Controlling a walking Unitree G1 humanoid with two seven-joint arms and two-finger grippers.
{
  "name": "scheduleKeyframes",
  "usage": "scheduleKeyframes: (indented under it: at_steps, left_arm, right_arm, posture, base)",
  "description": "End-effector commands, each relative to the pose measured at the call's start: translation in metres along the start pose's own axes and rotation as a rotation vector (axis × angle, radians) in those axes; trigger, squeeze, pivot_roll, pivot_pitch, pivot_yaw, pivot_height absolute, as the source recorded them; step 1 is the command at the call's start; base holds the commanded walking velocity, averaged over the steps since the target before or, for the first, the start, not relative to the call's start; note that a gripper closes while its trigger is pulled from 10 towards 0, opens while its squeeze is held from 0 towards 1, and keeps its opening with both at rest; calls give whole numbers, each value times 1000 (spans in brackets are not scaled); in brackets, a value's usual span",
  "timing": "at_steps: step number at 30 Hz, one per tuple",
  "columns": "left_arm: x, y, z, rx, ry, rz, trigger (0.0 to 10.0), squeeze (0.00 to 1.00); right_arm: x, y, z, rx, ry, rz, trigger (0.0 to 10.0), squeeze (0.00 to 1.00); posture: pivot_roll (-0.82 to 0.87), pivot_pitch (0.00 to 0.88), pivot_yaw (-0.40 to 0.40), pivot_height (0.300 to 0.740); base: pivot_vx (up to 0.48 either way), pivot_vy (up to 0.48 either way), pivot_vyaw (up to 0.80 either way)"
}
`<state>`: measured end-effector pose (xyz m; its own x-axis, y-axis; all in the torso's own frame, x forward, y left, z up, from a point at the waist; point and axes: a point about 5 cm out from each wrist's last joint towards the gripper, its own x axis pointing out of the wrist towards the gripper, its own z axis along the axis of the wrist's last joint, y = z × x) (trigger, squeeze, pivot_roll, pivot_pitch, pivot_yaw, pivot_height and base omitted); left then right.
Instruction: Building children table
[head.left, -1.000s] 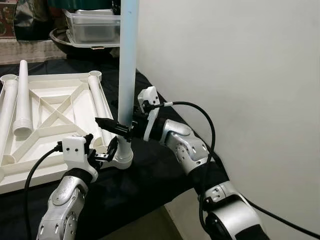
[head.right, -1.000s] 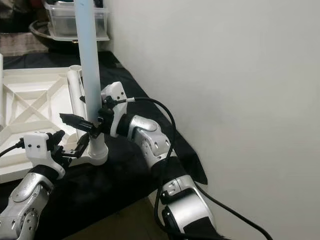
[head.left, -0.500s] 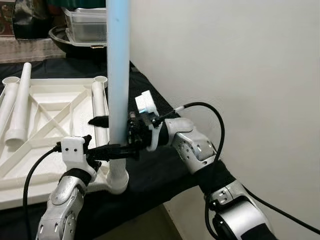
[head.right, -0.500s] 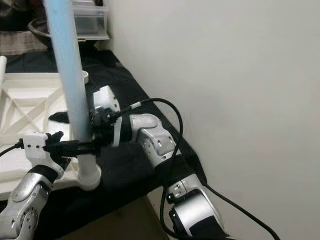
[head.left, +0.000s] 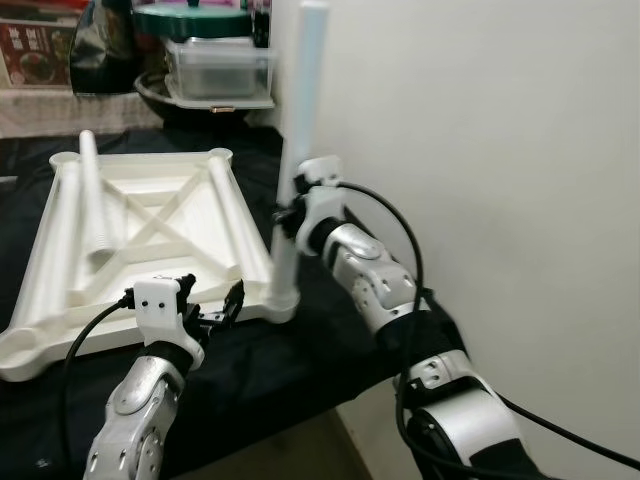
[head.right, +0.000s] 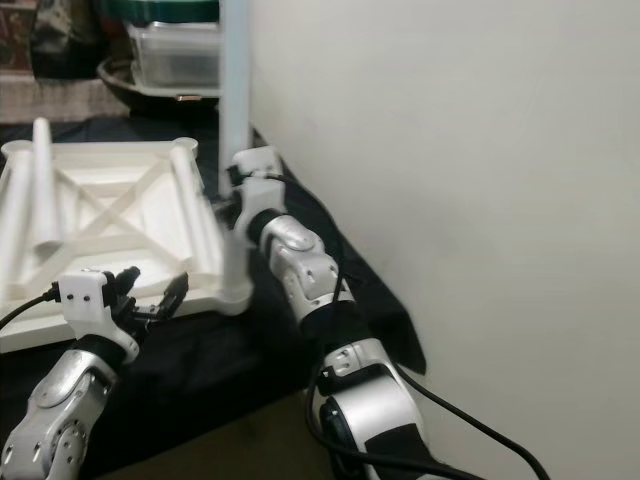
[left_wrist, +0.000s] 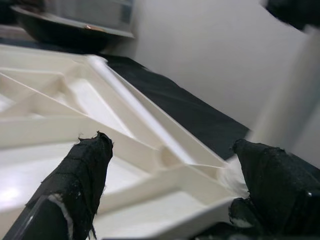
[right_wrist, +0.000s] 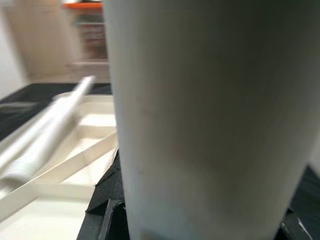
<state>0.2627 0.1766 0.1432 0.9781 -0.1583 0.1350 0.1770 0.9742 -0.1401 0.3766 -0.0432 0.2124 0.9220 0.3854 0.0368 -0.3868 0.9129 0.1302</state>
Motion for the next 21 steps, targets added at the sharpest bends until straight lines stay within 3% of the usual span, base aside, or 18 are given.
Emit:
scheduleKeyframes:
  at_steps: [1,4,5,6,7,8,11,12,14,15,16,17,18,19,20,21]
  left_arm:
    - [0,-4,1,36,10,-9,10000,0]
    - [-6,-7,6,125,0,-1,10000,0]
    - [-9,-8,7,149,0,-3,10000,0]
    - [-9,-8,7,149,0,-3,10000,0]
    - [-14,-10,9,192,4,-28,10000,0]
    - [-18,-13,11,212,4,-54,10000,0]
    - [-24,-18,15,226,3,-93,10000,0]
    - [-32,-23,18,227,12,-131,10000,0]
    - [-32,-23,18,227,12,-131,10000,0]
    - [-45,-30,20,237,33,-178,10000,0]
    - [-45,-30,20,237,33,-178,10000,0]
    - [-54,-33,20,236,50,-189,10000,0]
    - [-54,-33,20,236,50,-189,10000,0]
    - [-62,-36,18,239,70,-188,10000,0]
    - [-62,-36,18,239,70,-188,10000,0]
    - [-69,-38,16,231,89,-184,10000,0]
  right_arm:
    - [-9,-27,-19,27,80,-151,0,0]
    - [-25,-33,-12,24,51,-224,0,0]
    - [-28,-29,-6,35,29,-188,4902,0]
    - [-28,-29,-6,35,29,-188,4902,0]
    - [-29,-12,9,44,-56,-30,10000,0]
    - [-29,-8,19,39,-114,58,10000,1000]
    - [-29,-4,29,40,-166,138,10000,1000]
    - [-28,2,36,26,-166,271,10000,220]
    - [-28,2,36,26,-166,271,10000,220]
    - [-31,11,44,7,-151,479,10000,0]
    - [-31,11,44,7,-151,479,10000,0]
    - [-38,16,47,-18,-144,646,10000,0]
    - [-38,16,47,-18,-144,646,10000,0]
    - [-45,20,46,-67,-120,791,10000,0]
    - [-45,20,46,-67,-120,791,10000,0]
    - [-49,21,43,-105,-92,892,10000,0]
  posture:
    - [126,0,-144,740]
    - [96,0,-122,740]
    - [92,0,-120,740]
    - [92,0,-120,740]
    - [85,0,-114,740]
    - [89,0,-114,740]
    - [89,0,-114,740]
    - [99,0,-113,740]
    - [99,0,-113,740]
    - [114,0,-117,740]
    - [114,0,-117,740]
    - [126,0,-120,740]
    - [126,0,-120,740]
    - [131,0,-120,740]
    - [131,0,-120,740]
    - [143,0,-126,740]
  base:
    - [0,0,0]
    - [0,0,0]
    - [0,0,0]
    - [0,0,0]
    - [0,0,0]
    - [0,0,0]
    - [0,0,0]
    - [0,0,0]
    - [0,0,0]
    - [0,0,0]
    - [0,0,0]
    - [0,0,0]
    - [0,0,0]
    - [0,0,0]
    - [0,0,0]
    - [0,0,0]
